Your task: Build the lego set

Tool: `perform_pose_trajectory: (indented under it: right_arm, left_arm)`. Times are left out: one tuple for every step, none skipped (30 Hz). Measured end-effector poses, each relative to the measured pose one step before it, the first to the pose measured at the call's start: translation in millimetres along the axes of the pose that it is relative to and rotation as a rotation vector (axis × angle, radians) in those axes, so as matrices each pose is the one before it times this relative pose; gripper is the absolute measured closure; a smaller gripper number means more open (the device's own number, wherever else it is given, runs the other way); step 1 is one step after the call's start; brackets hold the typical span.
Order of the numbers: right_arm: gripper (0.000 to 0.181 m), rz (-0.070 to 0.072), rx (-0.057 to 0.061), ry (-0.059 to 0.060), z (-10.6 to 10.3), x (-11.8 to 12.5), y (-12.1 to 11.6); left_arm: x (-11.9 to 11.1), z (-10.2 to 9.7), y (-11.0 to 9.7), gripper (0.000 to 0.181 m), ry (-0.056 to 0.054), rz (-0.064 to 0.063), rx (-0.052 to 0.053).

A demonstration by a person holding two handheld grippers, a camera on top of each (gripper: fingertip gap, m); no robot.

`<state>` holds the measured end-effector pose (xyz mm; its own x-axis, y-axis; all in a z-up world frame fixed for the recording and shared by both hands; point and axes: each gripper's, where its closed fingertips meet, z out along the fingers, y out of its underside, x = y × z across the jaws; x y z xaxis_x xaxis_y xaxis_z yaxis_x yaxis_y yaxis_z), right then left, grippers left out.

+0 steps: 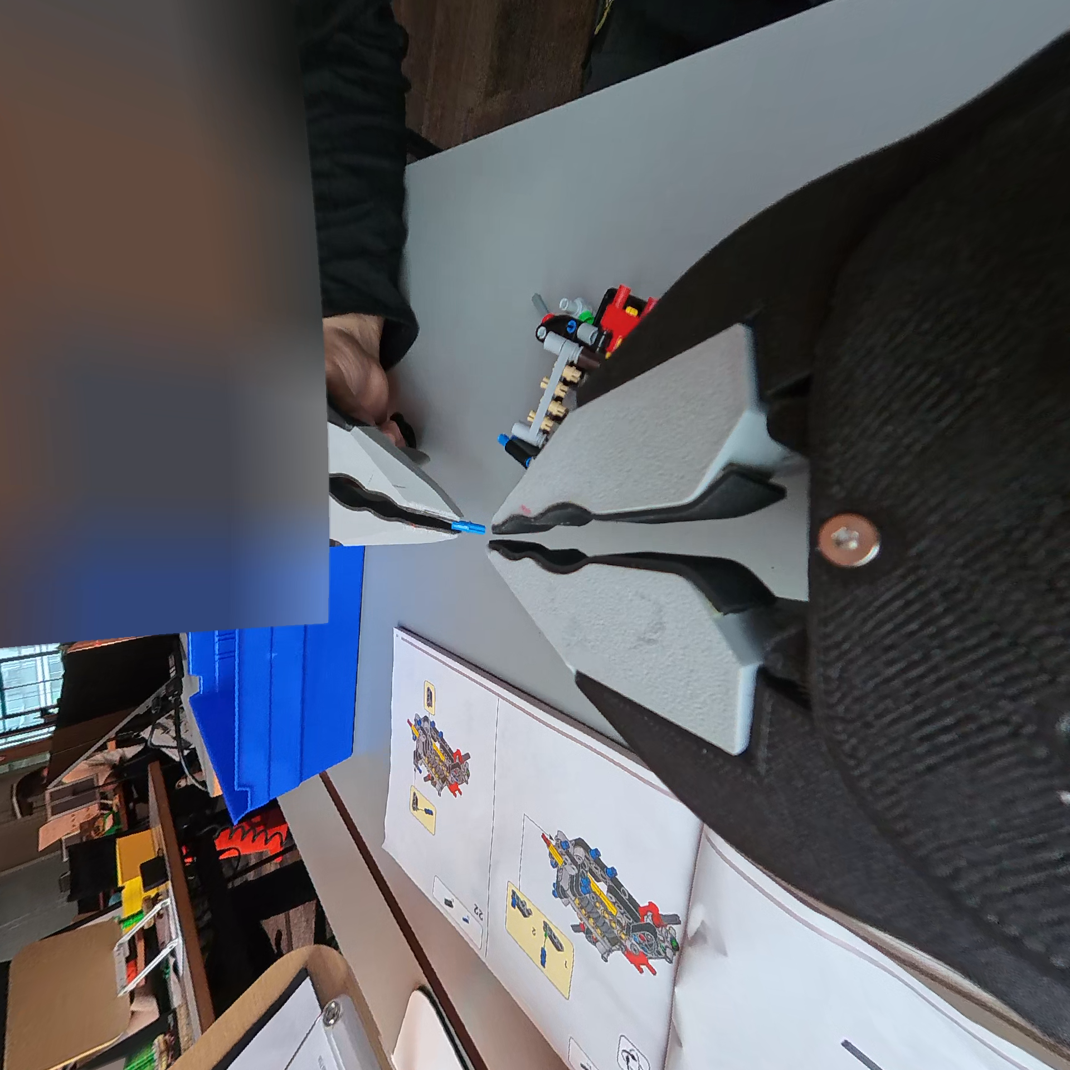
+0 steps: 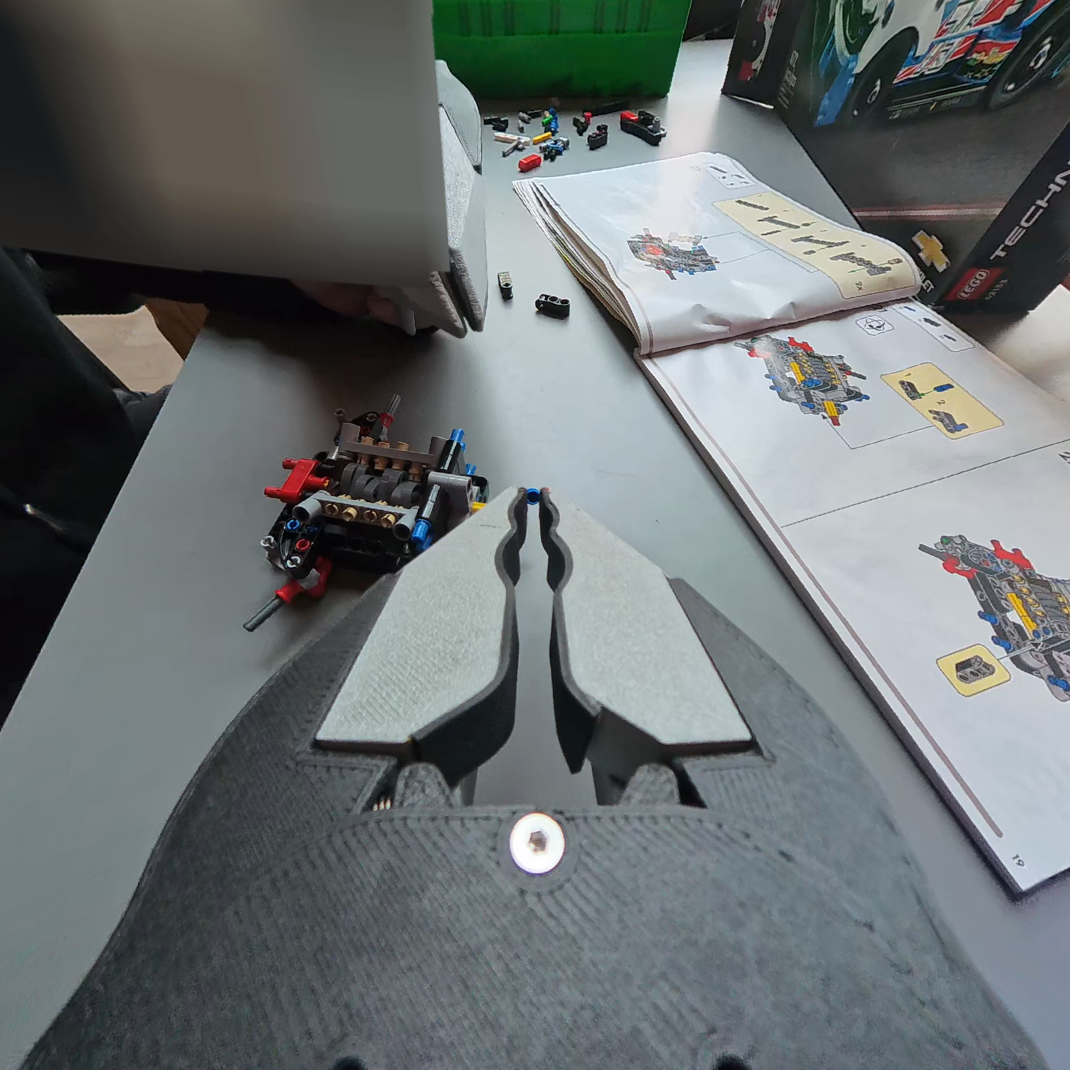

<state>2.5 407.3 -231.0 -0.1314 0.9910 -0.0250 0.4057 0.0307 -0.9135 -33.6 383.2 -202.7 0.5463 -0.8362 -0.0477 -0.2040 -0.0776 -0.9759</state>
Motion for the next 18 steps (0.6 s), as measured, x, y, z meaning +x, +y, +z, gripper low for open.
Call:
perform_pose_trajectory:
  right_arm:
    - [0.181, -0.0006, 0.0008, 0.007, -0.93, 1.6, 0.09]
    - [0.181, 0.0014, 0.001, 0.0061, -0.72, 1.56, 0.08]
    - [0.181, 0.0031, 0.0002, 0.003, -0.61, 1.13, 0.33]
    - [0.181, 0.0024, -0.0004, 0.002, -0.47, 0.76, 0.23]
    - [0.181, -0.0003, -0.0001, 0.0018, -0.29, 0.34, 0.14]
    - [0.181, -0.0019, -0.0007, 0.0019, -0.16, 0.19, 0.05]
    - [0.181, -0.0017, -0.0021, 0.0013, 0.21, -0.07, 0.26]
    - [0.181, -0.0016, -0.0026, 0.0002, 0.39, -0.1, 0.33]
    - [0.181, -0.0008, -0.0023, -0.0003, 0.51, -0.12, 0.57]
    - [0.181, 0.0011, -0.0031, -0.001, 0.61, -0.14, 0.82]
    - [0.181, 0.001, -0.004, -0.0007, 0.45, 0.0, 0.99]
    - [0.181, -0.0002, -0.0046, 0.0013, 0.12, 0.23, 0.87]
    - [0.181, -0.0008, -0.0001, 0.0009, -0.13, 0.07, -0.03]
    - [0.181, 0.0003, 0.0047, -0.0006, -0.46, -0.18, -0.95]
    - [0.181, 0.0016, 0.0048, -0.0015, -0.23, -0.08, -0.86]
    - [0.181, 0.0017, 0.002, -0.0001, -0.2, 0.12, -0.24]
    - [0.181, -0.0001, 0.0013, 0.0018, -0.12, 0.42, 0.13]
    - [0.181, -0.0001, 0.0, 0.0023, -0.06, 0.71, 0.45]
  left_arm:
    - [-1.57, -0.54, -0.34, 0.181, -0.0076, 0.0, 0.0031]
    - [-2.25, -0.7, -0.2, 0.181, -0.0121, -0.002, 0.0023]
    - [-2.81, -0.9, -0.41, 0.181, -0.0143, -0.0038, 0.0044]
    - [-2.52, -1.04, -0.78, 0.181, -0.0117, -0.0063, 0.0069]
    - [-2.62, -1.0, -0.75, 0.181, -0.0123, -0.0075, 0.0065]
    - [-2.97, -0.9, -0.31, 0.18, -0.0139, -0.0066, 0.0035]
    - [-2.59, -0.62, -0.17, 0.18, -0.0117, -0.0053, 0.0019]
    - [-1.02, -0.47, -0.16, 0.18, -0.0015, -0.0066, 0.0023]
    - [-0.79, -0.38, -0.19, 0.18, -0.0009, -0.0058, 0.0022]
    - [-1.01, -0.36, -0.04, 0.18, -0.0037, -0.0034, 0.001]
    - [-0.86, -0.27, -0.09, 0.18, -0.0029, -0.003, 0.0012]
    - [-0.37, -0.27, -0.17, 0.18, -0.0006, -0.0024, 0.0018]
    - [0.22, -0.03, -0.17, 0.18, 0.0009, 0.0008, 0.0013]
    - [0.73, 0.09, 0.11, 0.18, 0.0012, 0.0049, -0.0011]
    - [1.36, 0.48, 0.53, 0.18, 0.0046, 0.0078, -0.0042]
    - [2.41, 0.62, 0.37, 0.18, 0.0087, 0.0109, -0.0034]
    - [3.6, 0.58, -0.58, 0.18, 0.0133, 0.0129, 0.0022]
    - [4.02, 0.55, -0.95, 0.18, 0.0151, 0.0138, 0.0041]
